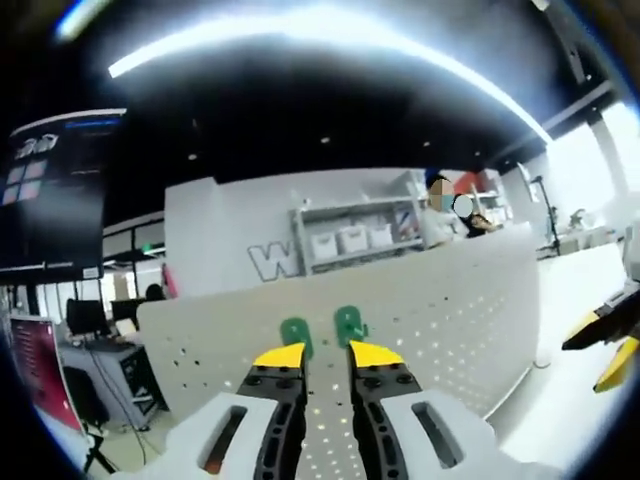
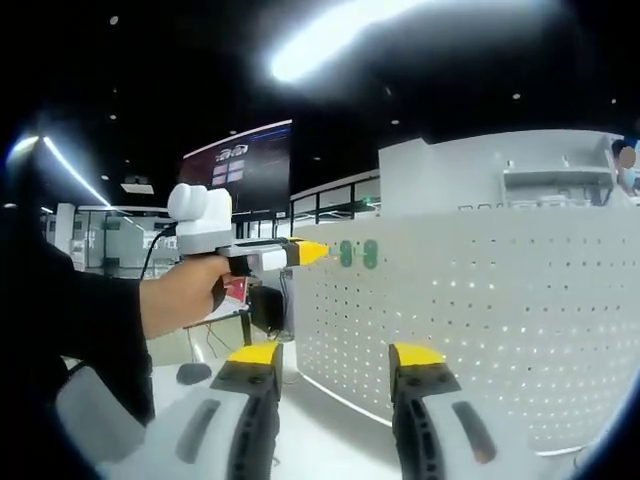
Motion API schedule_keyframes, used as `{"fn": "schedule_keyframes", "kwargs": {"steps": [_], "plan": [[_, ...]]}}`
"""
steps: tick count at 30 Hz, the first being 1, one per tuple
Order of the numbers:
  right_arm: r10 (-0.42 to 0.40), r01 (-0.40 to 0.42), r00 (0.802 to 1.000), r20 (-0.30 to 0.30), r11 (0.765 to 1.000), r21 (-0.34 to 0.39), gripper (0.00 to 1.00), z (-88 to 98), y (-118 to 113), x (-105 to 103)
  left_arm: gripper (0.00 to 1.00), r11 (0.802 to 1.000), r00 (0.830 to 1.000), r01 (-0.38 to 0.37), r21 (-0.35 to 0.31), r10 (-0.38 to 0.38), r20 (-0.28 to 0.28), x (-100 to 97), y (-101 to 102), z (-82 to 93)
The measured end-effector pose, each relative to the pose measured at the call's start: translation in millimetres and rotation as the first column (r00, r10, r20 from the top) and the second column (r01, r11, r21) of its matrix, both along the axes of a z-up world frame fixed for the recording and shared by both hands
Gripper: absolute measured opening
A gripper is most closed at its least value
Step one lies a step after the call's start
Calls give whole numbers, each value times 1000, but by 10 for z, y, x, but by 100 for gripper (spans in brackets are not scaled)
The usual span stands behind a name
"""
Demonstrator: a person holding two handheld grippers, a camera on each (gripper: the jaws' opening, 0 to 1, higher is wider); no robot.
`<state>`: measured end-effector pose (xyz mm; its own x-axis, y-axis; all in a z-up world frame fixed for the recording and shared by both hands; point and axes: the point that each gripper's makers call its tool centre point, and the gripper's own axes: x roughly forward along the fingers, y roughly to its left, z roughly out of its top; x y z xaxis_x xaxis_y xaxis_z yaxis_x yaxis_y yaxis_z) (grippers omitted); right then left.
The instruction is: Insert the hook assembly into the mounting plate slot until the hook locks in place.
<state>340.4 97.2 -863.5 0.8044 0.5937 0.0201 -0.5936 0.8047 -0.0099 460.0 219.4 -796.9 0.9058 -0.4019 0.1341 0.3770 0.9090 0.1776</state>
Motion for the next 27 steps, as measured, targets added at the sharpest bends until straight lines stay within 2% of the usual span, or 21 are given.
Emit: {"fn": "schedule_keyframes", "kwargs": {"steps": [8,14,20,27], "plan": [[-8,8,1000,-16,1000,-15,40,-77,-7,36,17,1000,1000,19,-3,-19,-7,-186,19,-95],[-4,3,999,-35,999,-34,40,-177,38,56,17,1000,999,24,-7,-24,-33,-333,65,-283],[2,-5,998,-57,999,-52,40,-277,84,64,17,1000,998,14,-23,-15,-69,-407,169,-472],[11,-16,997,-81,998,-68,40,-375,143,54,17,999,996,1,-46,-5,-87,-461,243,-575]]}}
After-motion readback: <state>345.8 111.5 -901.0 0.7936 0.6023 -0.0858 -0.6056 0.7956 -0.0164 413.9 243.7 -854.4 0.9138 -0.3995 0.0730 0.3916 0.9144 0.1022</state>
